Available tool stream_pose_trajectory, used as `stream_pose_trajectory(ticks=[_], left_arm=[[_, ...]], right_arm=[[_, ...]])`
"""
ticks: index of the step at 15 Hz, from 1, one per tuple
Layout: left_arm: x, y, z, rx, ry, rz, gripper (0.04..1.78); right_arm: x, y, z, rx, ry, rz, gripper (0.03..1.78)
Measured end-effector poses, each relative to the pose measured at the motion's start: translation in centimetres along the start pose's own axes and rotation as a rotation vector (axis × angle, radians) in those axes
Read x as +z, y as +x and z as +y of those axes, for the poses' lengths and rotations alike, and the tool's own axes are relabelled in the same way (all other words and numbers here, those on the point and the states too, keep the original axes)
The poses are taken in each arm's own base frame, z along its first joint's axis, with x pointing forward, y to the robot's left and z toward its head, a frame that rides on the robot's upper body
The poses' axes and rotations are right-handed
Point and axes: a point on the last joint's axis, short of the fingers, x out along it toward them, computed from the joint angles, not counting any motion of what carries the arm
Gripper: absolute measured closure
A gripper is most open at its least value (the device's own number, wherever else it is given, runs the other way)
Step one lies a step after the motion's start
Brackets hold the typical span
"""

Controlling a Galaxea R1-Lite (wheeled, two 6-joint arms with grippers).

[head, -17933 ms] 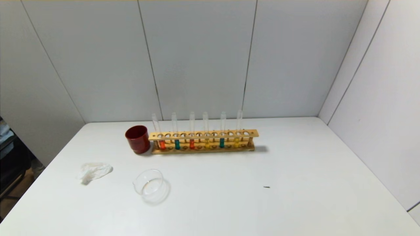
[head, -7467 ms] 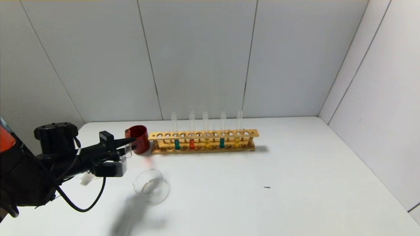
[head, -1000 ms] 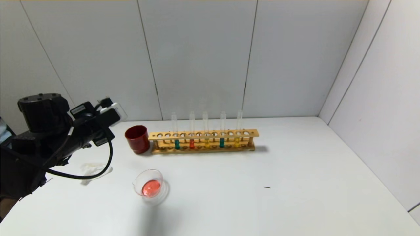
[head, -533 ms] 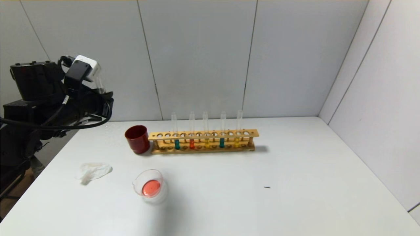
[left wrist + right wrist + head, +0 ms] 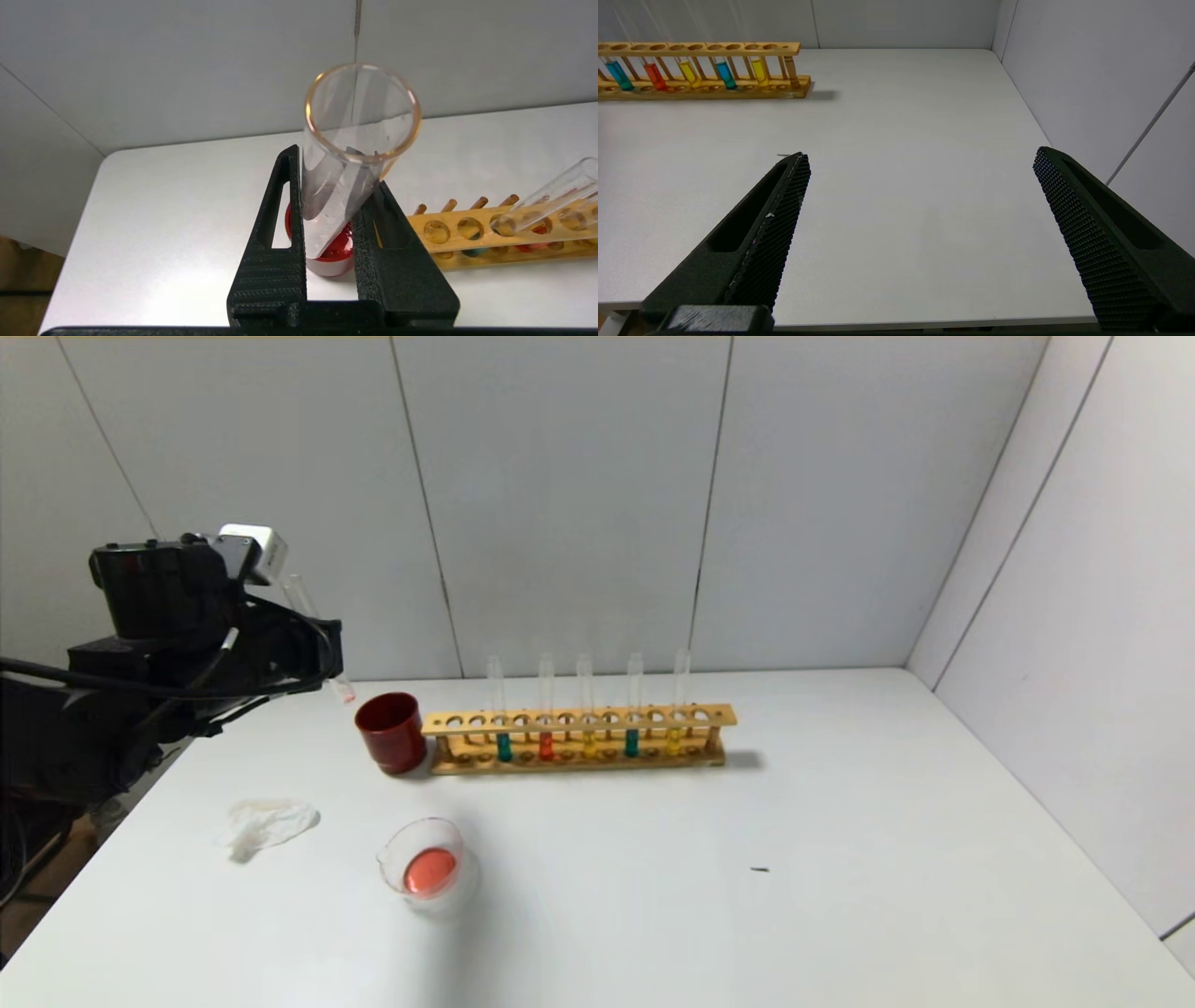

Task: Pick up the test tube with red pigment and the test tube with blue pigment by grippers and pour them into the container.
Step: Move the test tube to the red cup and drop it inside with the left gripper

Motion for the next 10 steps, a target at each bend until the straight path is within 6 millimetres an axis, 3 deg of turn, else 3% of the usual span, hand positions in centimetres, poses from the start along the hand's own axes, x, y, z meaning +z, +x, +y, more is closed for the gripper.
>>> stream_pose_trajectory(ticks=[10], left_arm=[[-2.1, 6.7, -0.5, -0.001, -0.036, 0.040, 1.50]], right_arm=[[0.0, 0.0, 0.0, 0.000, 0.000, 0.000, 0.06]])
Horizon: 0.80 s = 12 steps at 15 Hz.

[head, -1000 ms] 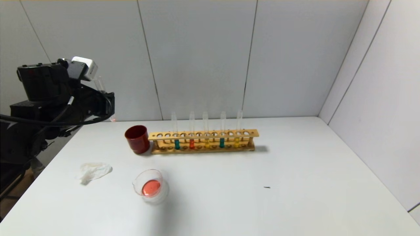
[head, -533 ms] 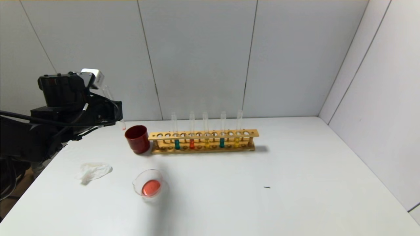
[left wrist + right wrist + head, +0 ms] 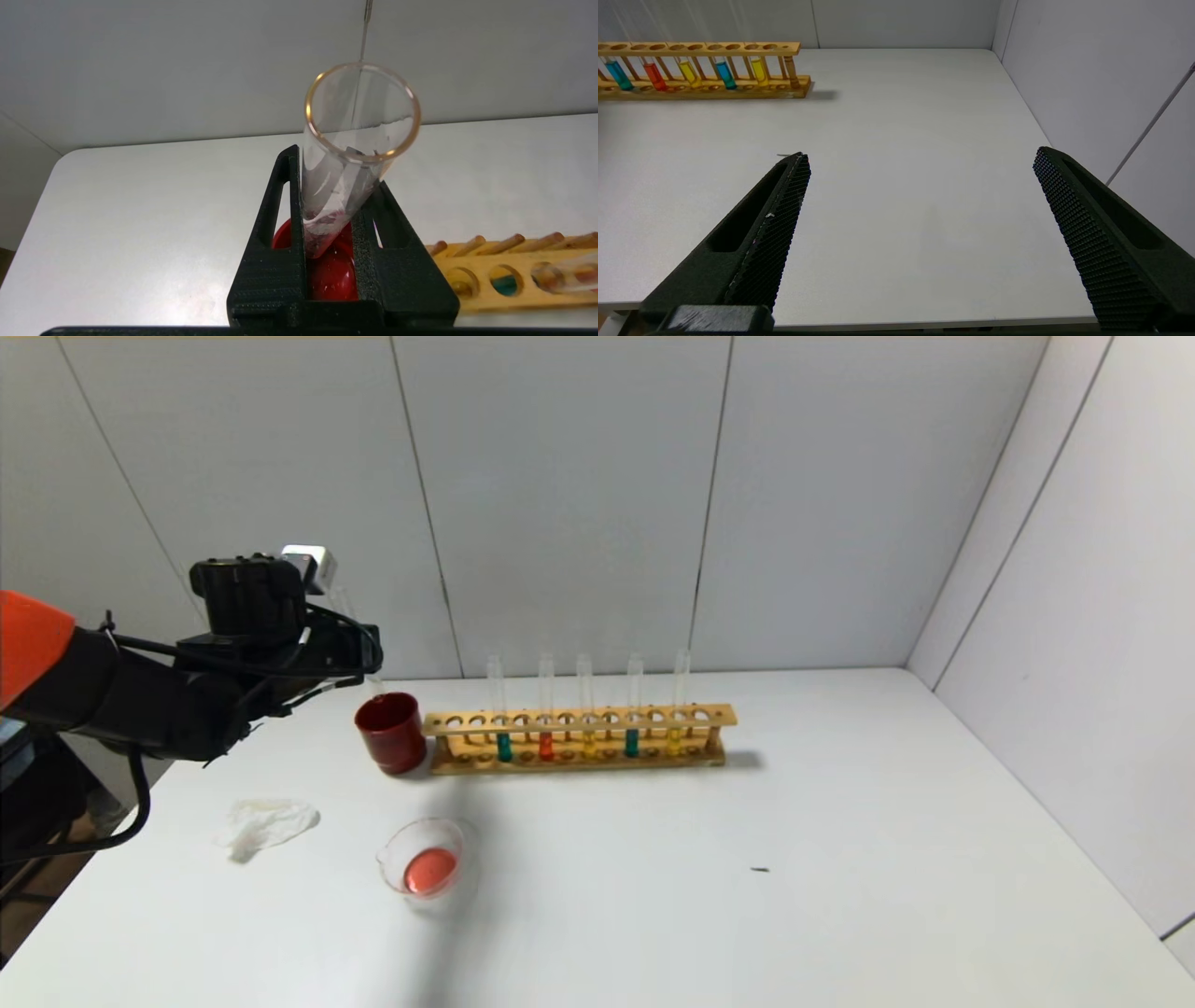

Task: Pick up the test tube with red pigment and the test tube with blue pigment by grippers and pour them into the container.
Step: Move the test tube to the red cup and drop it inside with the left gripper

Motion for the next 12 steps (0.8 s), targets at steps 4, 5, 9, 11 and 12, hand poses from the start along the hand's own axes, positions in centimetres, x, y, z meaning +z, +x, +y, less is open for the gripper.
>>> stream_pose_trajectory(ticks=[4, 5, 9, 11, 12], left_arm=[[-1.6, 2.2, -0.1, 0.000, 0.002, 0.033, 1.50], [-2.0, 2.5, -0.2, -0.001, 0.004, 0.043, 1.50], [-3.5, 3.7, -0.2, 0.000, 0.004, 0.076, 1.50], [-3.9, 4.0, -0.3, 0.000, 0.005, 0.085, 1.50], [-4.1, 4.2, -0.3, 0.000, 0.005, 0.090, 1.50]], right_arm=[[0.0, 0.0, 0.0, 0.000, 0.000, 0.000, 0.06], [0.0, 0.0, 0.0, 0.000, 0.000, 0.000, 0.06], [0.0, 0.0, 0.0, 0.000, 0.000, 0.000, 0.06], [0.0, 0.0, 0.0, 0.000, 0.000, 0.000, 0.06], [0.0, 0.0, 0.0, 0.000, 0.000, 0.000, 0.06]])
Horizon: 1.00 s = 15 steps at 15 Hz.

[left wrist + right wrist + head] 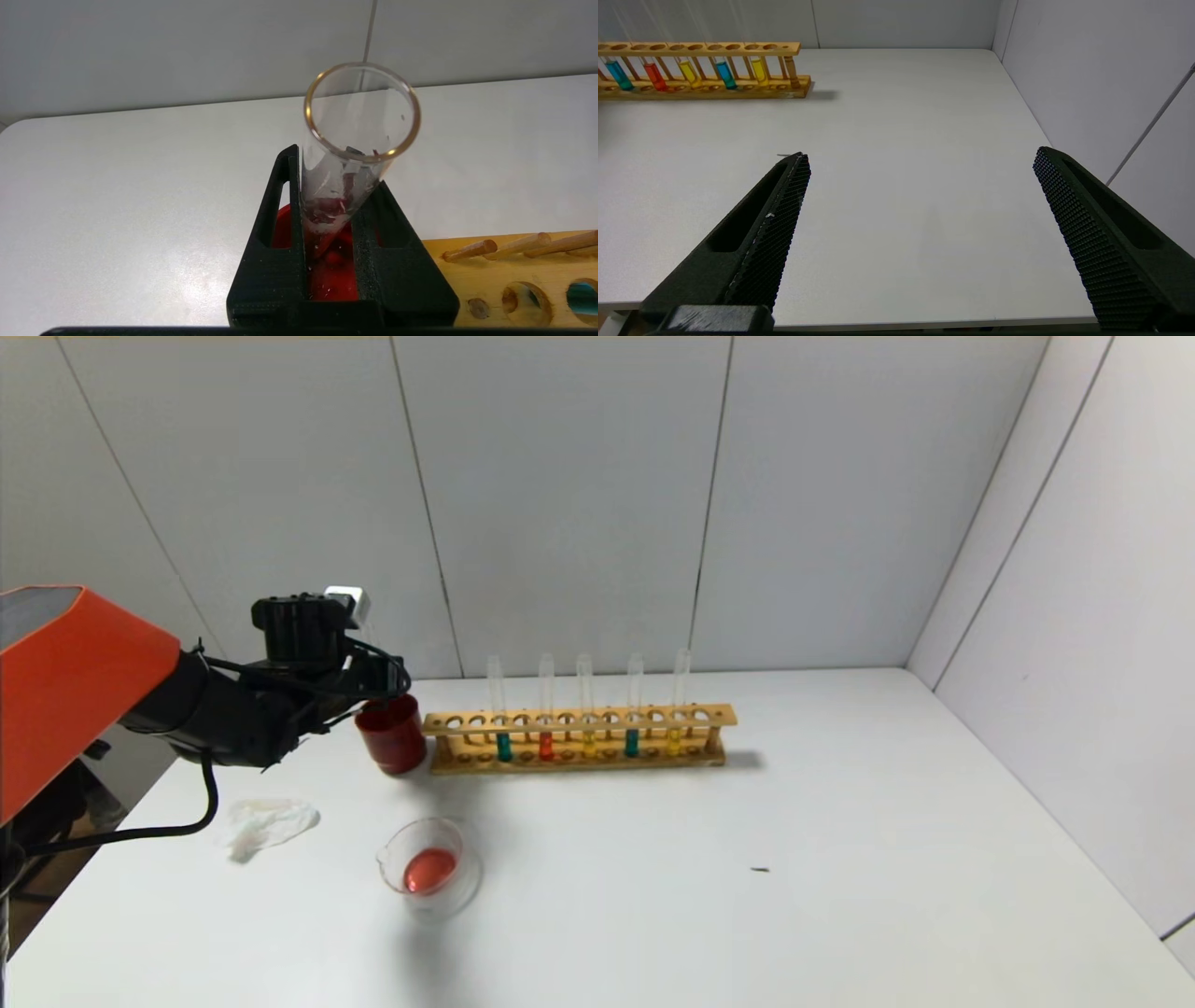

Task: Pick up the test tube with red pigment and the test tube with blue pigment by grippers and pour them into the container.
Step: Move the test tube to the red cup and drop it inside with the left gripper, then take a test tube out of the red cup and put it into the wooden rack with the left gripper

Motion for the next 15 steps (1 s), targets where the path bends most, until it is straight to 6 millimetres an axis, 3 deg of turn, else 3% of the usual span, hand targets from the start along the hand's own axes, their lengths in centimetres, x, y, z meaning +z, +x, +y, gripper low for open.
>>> stream_pose_trajectory(ticks=[3, 5, 11, 15], left_arm=[[-0.55, 0.40, -0.03, -0.001, 0.001, 0.013, 1.45], [-0.71, 0.58, -0.04, 0.000, 0.001, 0.016, 1.32], [-0.88, 0.64, -0.04, 0.005, 0.005, 0.022, 0.41], [-0.03, -0.16, 0.01, 0.009, 0.022, 0.010, 0.09]], right_arm=[[0.00, 0.00, 0.00, 0.000, 0.000, 0.000, 0.06], [0.00, 0.00, 0.00, 0.000, 0.000, 0.000, 0.06], [0.00, 0.00, 0.00, 0.000, 0.000, 0.000, 0.06], [0.00, 0.00, 0.00, 0.000, 0.000, 0.000, 0.06]])
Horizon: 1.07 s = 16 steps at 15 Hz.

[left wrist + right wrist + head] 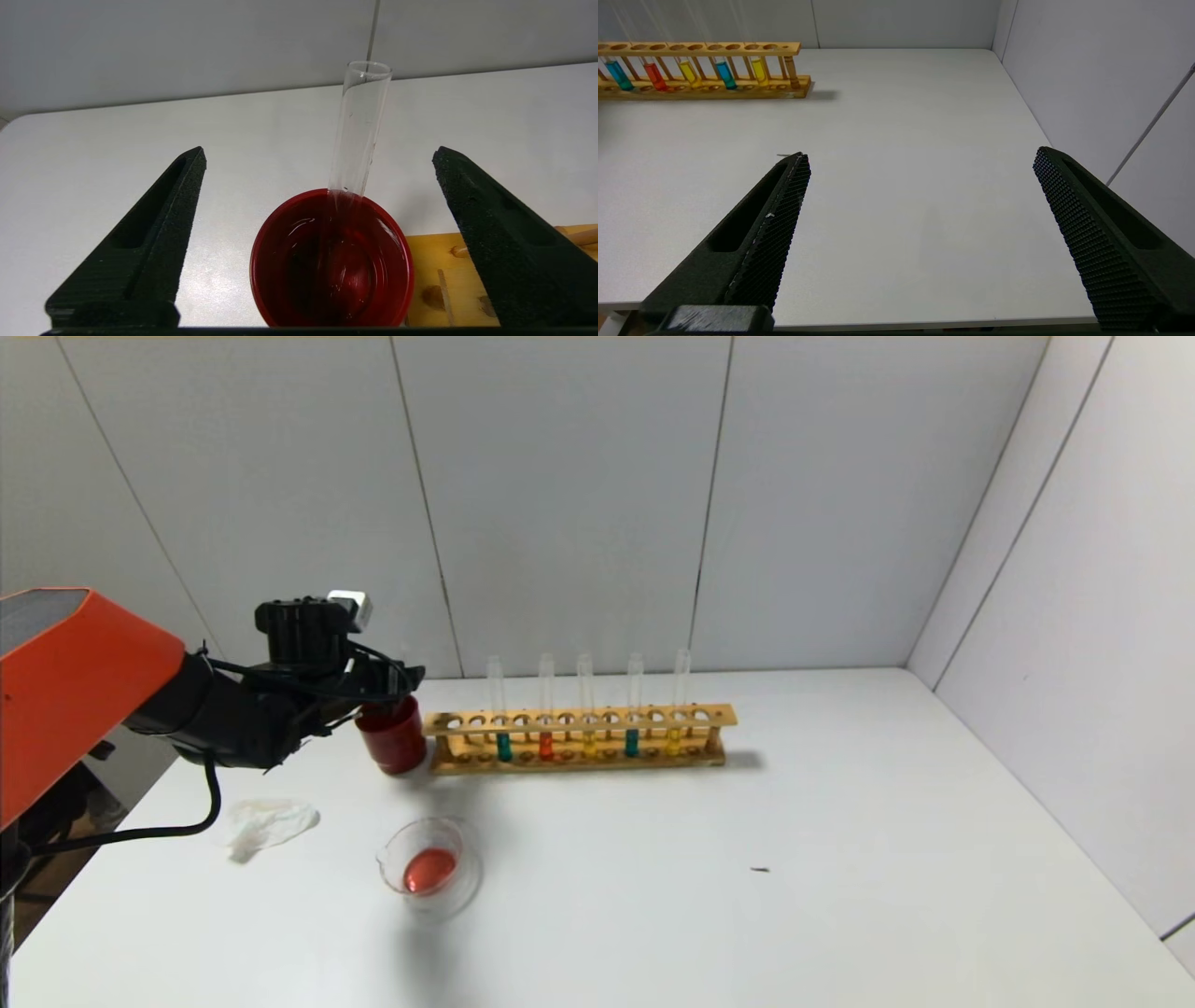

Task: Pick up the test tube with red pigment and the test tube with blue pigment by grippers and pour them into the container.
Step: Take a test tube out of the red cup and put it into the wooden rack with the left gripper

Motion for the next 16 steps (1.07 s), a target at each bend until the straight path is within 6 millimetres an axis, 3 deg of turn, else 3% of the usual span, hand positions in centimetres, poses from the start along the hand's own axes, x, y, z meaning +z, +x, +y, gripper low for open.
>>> stream_pose_trajectory(ticks=[3, 10, 13, 16], left_arm=[[1.2, -1.9, -0.2, 0.000, 0.034, -0.020, 0.07], [2.3, -8.9, -2.5, -0.083, 0.041, -0.051, 0.07], [2.0, -11.4, -4.8, -0.161, 0.026, -0.045, 0.07], [1.4, -12.2, -7.1, -0.232, 0.012, -0.027, 0.07]], right_arm=[[0.0, 0.0, 0.0, 0.000, 0.000, 0.000, 0.06], [0.0, 0.0, 0.0, 0.000, -0.001, 0.000, 0.06], [0.0, 0.0, 0.0, 0.000, 0.000, 0.000, 0.06], [0.0, 0.0, 0.0, 0.000, 0.000, 0.000, 0.06]])
